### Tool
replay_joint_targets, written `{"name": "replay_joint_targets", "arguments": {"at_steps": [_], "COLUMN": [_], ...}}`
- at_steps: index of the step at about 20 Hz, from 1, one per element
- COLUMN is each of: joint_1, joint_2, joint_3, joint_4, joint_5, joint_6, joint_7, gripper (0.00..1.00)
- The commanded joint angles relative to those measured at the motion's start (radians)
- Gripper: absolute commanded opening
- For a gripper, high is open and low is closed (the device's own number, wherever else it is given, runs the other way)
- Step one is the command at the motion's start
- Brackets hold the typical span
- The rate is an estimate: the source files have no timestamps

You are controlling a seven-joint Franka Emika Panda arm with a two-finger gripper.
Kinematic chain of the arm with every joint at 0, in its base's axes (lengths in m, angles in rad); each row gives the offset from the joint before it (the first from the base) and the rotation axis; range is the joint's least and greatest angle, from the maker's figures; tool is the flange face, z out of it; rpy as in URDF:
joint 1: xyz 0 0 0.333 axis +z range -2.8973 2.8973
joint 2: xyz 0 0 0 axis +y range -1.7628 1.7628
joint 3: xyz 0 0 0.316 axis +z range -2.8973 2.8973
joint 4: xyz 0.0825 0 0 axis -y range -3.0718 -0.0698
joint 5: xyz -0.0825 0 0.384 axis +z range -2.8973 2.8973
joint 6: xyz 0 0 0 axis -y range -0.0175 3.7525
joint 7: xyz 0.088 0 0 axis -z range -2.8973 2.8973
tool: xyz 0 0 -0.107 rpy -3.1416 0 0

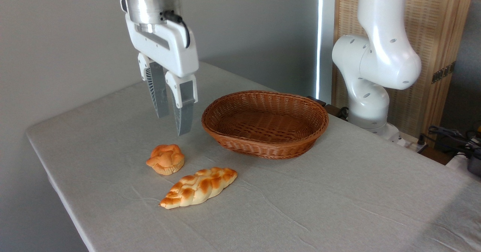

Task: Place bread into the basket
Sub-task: 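Move the gripper over the small round bread roll and lower it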

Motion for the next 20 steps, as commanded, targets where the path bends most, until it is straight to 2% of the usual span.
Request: {"name": "replay_joint_targets", "arguments": {"at_steps": [1, 4, 7, 11, 20], "joint_1": [-0.079, -0.128, -0.154, -0.169, -0.169], "joint_2": [-0.017, -0.014, -0.008, 0.017, 0.048], "joint_3": [0.009, 0.009, 0.009, 0.009, 0.008], "joint_4": [-0.110, -0.161, -0.165, -0.184, -0.184], "joint_5": [-0.004, -0.004, -0.004, -0.004, 0.004], "joint_6": [0.119, 0.166, 0.166, 0.166, 0.164], "joint_7": [0.003, 0.005, 0.040, 0.161, 0.164], "gripper": [1.00, 1.00, 1.00, 1.00, 1.00]}}
